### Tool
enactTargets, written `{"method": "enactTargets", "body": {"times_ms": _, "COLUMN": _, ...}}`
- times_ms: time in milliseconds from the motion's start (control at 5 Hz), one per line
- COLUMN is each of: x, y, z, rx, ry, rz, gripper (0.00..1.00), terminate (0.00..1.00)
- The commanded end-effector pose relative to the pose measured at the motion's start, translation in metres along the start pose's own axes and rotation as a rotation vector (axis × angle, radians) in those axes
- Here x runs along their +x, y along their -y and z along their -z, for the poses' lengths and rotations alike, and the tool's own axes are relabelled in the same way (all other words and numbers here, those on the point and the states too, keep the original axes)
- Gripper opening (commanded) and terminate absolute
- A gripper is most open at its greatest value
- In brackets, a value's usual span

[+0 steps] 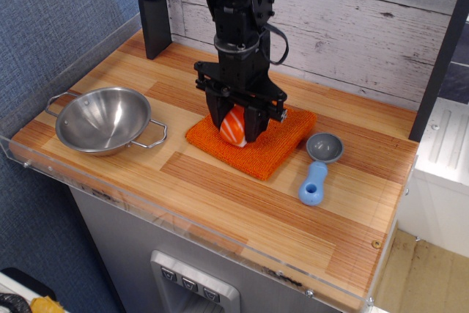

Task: Place the bread to the left farther back of the orange cloth.

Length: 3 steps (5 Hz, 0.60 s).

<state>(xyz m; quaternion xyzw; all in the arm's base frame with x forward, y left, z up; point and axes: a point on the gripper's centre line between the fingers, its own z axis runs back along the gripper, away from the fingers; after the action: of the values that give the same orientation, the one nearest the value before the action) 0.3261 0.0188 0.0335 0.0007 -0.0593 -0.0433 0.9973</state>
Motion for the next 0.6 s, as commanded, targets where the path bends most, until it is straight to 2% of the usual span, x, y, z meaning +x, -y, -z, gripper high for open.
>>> {"method": "enactTargets", "body": {"times_ms": 0, "x": 0.007, "y": -0.008, "z": -0.063, "rx": -0.040, "ry": 0.120, "rz": -0.012, "gripper": 0.00, "terminate": 0.00}}
{"method": "enactTargets", "body": {"times_ms": 200, "x": 0.016, "y": -0.019, "z": -0.067, "rx": -0.064, "ry": 0.134, "rz": -0.033, "gripper": 0.00, "terminate": 0.00}}
{"method": "enactTargets", "body": {"times_ms": 400, "x": 0.033, "y": -0.038, "z": -0.056, "rx": -0.063, "ry": 0.122, "rz": -0.038, "gripper": 0.00, "terminate": 0.00}}
